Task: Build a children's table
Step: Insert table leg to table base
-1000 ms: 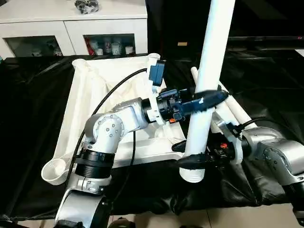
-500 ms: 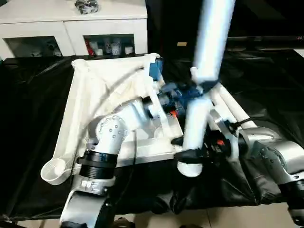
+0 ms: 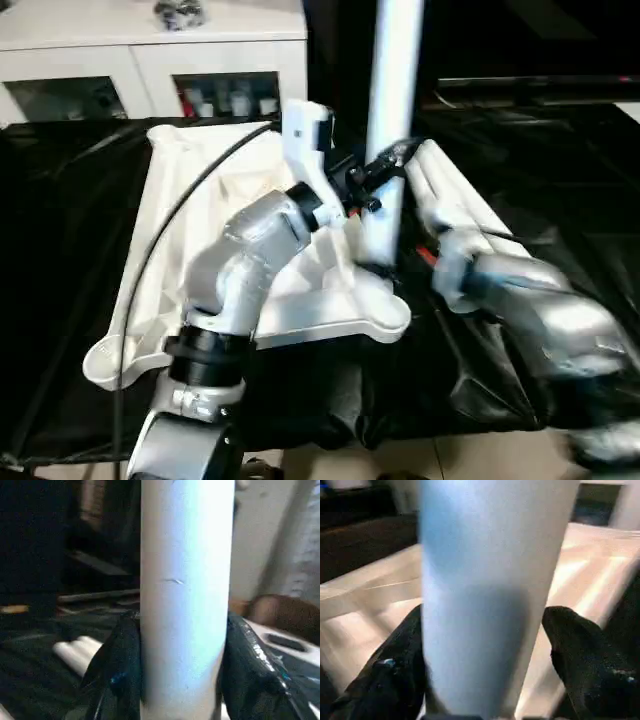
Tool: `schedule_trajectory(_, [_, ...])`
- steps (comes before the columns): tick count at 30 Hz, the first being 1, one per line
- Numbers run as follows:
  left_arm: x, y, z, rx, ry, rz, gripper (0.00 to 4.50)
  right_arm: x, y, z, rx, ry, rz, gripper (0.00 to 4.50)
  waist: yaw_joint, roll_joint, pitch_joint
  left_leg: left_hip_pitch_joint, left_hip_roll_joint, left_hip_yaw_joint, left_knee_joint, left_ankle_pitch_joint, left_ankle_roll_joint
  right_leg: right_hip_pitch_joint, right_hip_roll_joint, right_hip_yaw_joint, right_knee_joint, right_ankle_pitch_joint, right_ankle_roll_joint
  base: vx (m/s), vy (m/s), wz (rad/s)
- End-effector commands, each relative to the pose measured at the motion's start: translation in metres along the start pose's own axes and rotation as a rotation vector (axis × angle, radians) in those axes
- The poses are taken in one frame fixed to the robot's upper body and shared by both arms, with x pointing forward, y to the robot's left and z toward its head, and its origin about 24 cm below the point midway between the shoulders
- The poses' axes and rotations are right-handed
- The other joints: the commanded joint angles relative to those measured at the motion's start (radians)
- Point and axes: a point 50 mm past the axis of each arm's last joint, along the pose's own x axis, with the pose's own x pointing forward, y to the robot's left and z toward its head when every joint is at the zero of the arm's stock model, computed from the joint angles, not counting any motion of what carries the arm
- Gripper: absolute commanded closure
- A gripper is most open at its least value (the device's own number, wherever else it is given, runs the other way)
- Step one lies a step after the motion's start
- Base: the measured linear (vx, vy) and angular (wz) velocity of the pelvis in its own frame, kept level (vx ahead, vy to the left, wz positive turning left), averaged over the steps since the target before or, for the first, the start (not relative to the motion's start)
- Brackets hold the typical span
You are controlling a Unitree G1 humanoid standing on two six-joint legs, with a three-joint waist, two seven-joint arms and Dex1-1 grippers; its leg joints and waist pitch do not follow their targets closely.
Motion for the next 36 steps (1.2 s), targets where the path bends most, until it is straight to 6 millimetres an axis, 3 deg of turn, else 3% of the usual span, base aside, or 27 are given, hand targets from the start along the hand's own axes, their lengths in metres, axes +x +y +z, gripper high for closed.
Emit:
schedule_trajectory(1, [0.002,0.000,0.011,0.072,-0.038,0.078,2.70,0.004,-0.007,0.004,0.008,-0.034,-0.137,0.94,-0.008,-0.008,-0.079,0.010,0.069,-0.041,-0.072,-0.188,0.004,0.044,-0.063,0.050,-0.074,-0.270,-0.160,0.000,0.000,0.00])
schedule_trajectory(4, [0.004,-0.001,0.010,0.088,-0.035,0.105,2.70,0.014,-0.002,0.003,0.020,-0.053,-0.186,0.94,-0.011,-0.005,-0.081,0.012,0.071,-0.040,-0.071,-0.180,0.007,0.041,-0.065,0.052,-0.070,-0.217,-0.179,0.000,0.000,0.00])
schedule_trajectory(5, [0.004,-0.001,0.009,0.092,-0.026,0.101,2.70,0.018,-0.001,0.002,0.015,-0.050,-0.207,0.94,-0.014,-0.006,-0.084,0.007,0.069,-0.040,-0.070,-0.167,0.013,0.046,-0.064,0.051,-0.066,-0.189,-0.186,0.000,0.000,0.00])
schedule_trajectory(6, [0.005,-0.002,0.008,0.100,-0.025,0.102,2.70,0.020,-0.001,0.002,0.011,-0.048,-0.221,0.94,-0.014,-0.006,-0.087,0.007,0.070,-0.040,-0.067,-0.150,0.015,0.044,-0.064,0.052,-0.062,-0.165,-0.190,0.000,0.000,0.00])
schedule_trajectory(7, [0.005,-0.002,0.007,0.125,-0.024,0.111,2.70,0.024,-0.002,0.000,-0.003,-0.028,-0.291,0.94,-0.016,-0.009,-0.091,-0.001,0.066,-0.038,-0.061,-0.083,0.035,0.044,-0.063,0.052,-0.050,-0.095,-0.209,0.000,0.000,0.00])
schedule_trajectory(8, [0.005,-0.002,0.007,0.133,-0.025,0.117,2.70,0.026,-0.003,-0.001,-0.009,-0.015,-0.325,0.94,-0.015,-0.013,-0.090,-0.001,0.065,-0.037,-0.060,-0.077,0.044,0.046,-0.064,0.052,-0.051,-0.088,-0.212,0.000,0.000,0.00])
schedule_trajectory(10, [0.005,-0.001,0.008,0.139,-0.030,0.133,2.70,0.028,-0.003,-0.002,-0.026,-0.013,-0.347,1.11,-0.011,-0.010,-0.088,0.000,0.066,-0.035,-0.059,-0.084,0.053,0.042,-0.065,0.053,-0.052,-0.102,-0.221,0.000,0.000,0.00])
schedule_trajectory(18, [0.006,0.001,0.010,0.147,-0.039,0.159,2.70,0.041,0.015,-0.002,-0.102,-0.022,-0.286,1.70,-0.016,-0.010,-0.083,0.001,0.068,-0.035,-0.063,-0.137,0.042,0.043,-0.064,0.053,-0.059,-0.166,-0.198,0.000,0.000,0.00])
schedule_trajectory(20, [0.006,0.001,0.010,0.144,-0.040,0.160,2.70,0.041,0.017,-0.002,-0.110,-0.023,-0.275,1.72,-0.015,-0.010,-0.084,0.003,0.068,-0.035,-0.063,-0.135,0.041,0.042,-0.064,0.053,-0.059,-0.161,-0.198,0.000,0.000,0.00])
schedule_trajectory(21, [0.006,0.001,0.010,0.143,-0.042,0.163,2.70,0.042,0.018,-0.002,-0.112,-0.023,-0.273,2.02,-0.015,-0.009,-0.084,0.003,0.069,-0.035,-0.063,-0.132,0.040,0.042,-0.064,0.054,-0.058,-0.155,-0.199,0.000,0.000,0.00])
schedule_trajectory(24, [0.006,0.003,0.011,0.133,-0.056,0.178,2.70,0.043,0.020,-0.001,-0.116,-0.026,-0.269,2.16,-0.016,-0.010,-0.084,0.002,0.069,-0.035,-0.063,-0.128,0.043,0.042,-0.064,0.054,-0.055,-0.138,-0.204,0.000,0.000,0.00])
schedule_trajectory(26, [0.006,0.003,0.011,0.137,-0.056,0.180,2.70,0.043,0.021,-0.002,-0.116,-0.027,-0.271,2.48,-0.015,-0.011,-0.085,0.003,0.068,-0.034,-0.062,-0.125,0.047,0.042,-0.064,0.054,-0.055,-0.136,-0.206,0.000,0.000,0.00])
schedule_trajectory(35, [0.004,0.003,0.008,0.124,-0.046,0.156,2.71,0.044,0.023,0.001,-0.094,-0.065,-0.244,2.59,-0.015,-0.009,-0.085,0.002,0.068,-0.034,-0.061,-0.120,0.053,0.043,-0.065,0.054,-0.054,-0.129,-0.209,0.000,0.000,0.00])
schedule_trajectory(36, [0.004,0.004,0.008,0.112,-0.048,0.149,2.15,0.043,0.023,0.003,-0.081,-0.086,-0.226,2.59,-0.014,-0.005,-0.086,0.003,0.068,-0.034,-0.060,-0.120,0.052,0.042,-0.065,0.055,-0.054,-0.125,-0.211,0.000,0.000,0.00])
